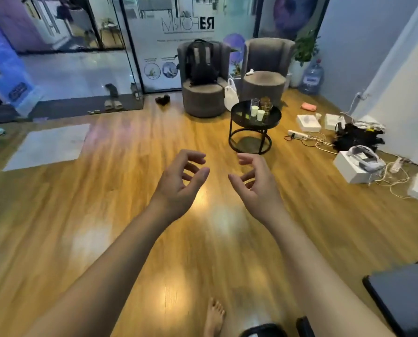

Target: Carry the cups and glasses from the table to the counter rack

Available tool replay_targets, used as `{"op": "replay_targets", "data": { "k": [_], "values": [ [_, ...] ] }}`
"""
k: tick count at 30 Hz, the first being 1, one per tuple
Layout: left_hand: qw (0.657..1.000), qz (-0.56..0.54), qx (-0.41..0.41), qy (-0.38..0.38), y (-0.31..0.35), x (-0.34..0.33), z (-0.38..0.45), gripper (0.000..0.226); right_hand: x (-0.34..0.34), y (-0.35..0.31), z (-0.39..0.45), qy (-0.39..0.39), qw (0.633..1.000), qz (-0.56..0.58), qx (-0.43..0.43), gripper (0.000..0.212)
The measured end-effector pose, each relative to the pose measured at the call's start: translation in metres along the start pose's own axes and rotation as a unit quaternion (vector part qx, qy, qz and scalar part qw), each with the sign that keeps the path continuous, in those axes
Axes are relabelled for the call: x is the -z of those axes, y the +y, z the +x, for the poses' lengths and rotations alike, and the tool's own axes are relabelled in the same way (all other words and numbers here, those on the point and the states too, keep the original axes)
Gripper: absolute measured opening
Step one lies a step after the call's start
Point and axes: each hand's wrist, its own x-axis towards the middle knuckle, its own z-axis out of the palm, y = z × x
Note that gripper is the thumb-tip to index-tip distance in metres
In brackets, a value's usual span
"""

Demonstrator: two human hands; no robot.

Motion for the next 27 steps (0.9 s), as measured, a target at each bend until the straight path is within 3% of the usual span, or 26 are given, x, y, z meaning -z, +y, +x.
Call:
{"op": "replay_targets", "data": {
  "k": [4, 9, 20, 27],
  "values": [
    [0.998, -0.022, 0.004, -0.056, -0.034, -0.028, 0.114, 0.029, 0.004, 0.05, 0.094, 0.027, 0.999, -0.013, -0.043, 0.043],
    [0.996, -0.048, 0.017, -0.067, -0.084, -0.06, 0.221, 0.028, 0.002, 0.097, 0.19, 0.044, 0.996, -0.024, -0.079, 0.041],
    [0.989, -0.073, 0.021, -0.128, -0.231, -0.108, 0.47, 0.027, -0.061, 0.229, 0.416, 0.055, 0.99, -0.03, -0.129, 0.04],
    [0.967, -0.037, 0.05, -0.248, -0.328, -0.149, 0.647, 0.031, -0.082, 0.299, 0.571, 0.076, 0.973, -0.05, -0.213, 0.04]
  ]
}}
